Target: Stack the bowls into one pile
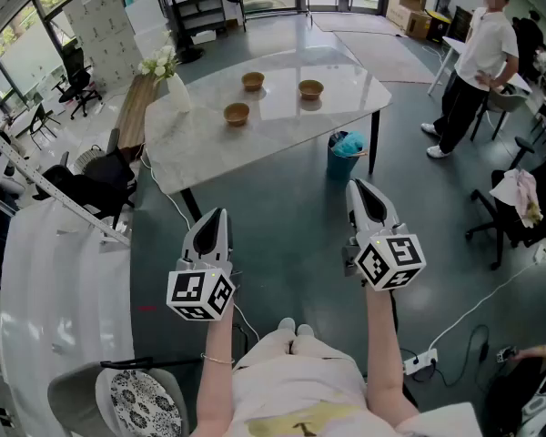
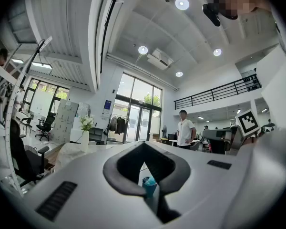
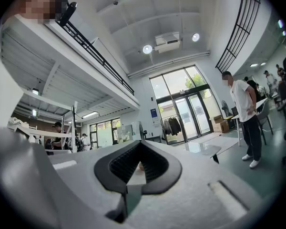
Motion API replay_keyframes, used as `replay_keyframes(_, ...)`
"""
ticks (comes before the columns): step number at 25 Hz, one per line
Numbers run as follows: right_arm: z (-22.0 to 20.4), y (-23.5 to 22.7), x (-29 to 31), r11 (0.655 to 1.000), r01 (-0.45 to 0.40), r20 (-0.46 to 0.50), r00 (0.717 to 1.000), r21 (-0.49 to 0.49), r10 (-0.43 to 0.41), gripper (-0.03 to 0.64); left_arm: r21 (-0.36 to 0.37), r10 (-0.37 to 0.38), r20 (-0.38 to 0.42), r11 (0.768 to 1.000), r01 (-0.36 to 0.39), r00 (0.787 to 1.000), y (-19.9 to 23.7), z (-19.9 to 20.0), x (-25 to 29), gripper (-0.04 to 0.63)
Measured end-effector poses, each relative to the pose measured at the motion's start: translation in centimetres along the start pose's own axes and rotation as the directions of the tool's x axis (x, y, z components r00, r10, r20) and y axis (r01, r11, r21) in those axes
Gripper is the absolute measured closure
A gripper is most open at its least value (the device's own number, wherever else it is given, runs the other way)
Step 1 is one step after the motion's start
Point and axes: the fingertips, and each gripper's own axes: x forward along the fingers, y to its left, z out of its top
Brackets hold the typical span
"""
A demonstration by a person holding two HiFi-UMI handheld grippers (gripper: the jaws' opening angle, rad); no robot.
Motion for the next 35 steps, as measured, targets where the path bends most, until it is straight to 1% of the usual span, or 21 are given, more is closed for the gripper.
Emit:
replay_keyframes(8, 0.1, -0.4, 0.1, 0.999, -0.024, -0.005, 1.000, -0.039, 0.023, 0.612, -0.004, 0.014, -0.003, 1.000, -0.014, 1.000, -0.6, -0.1, 0.6, 0.595)
replay_keyframes(12, -0.1, -1.2, 0.2, 0.999, -0.032, -0.004, 0.999, -0.019, 0.032, 0.612, -0.005, 0.014, -0.002, 1.000, -0.014, 1.000, -1.5, -0.4, 1.1, 0.595)
replay_keyframes(18, -0.8, -3.1, 0.5, 0.999, -0.042, -0.037, 0.998, 0.012, 0.043, 0.610, -0.010, 0.024, -0.008, 1.000, -0.024, 1.000, -2.7, -1.0, 1.6, 0.595)
replay_keyframes(22, -1.8, -4.4, 0.7, 0.999, -0.035, -0.054, 0.998, 0.026, 0.036, 0.589, -0.020, 0.034, -0.025, 0.999, -0.034, 0.999, -3.1, -2.1, 1.7, 0.595)
replay_keyframes(28, -2.6, -6.1, 2.3, 0.999, -0.015, -0.070, 0.997, 0.030, 0.017, 0.523, -0.041, 0.068, -0.036, 0.997, -0.070, 0.997, -1.9, -2.9, 2.5, 0.595)
replay_keyframes(35, -4.2, -8.3, 6.2, 0.999, 0.004, -0.080, 0.997, 0.045, 0.000, 0.491, -0.055, 0.089, -0.051, 0.994, -0.092, 0.995, 0.8, -4.3, 6.2, 0.596)
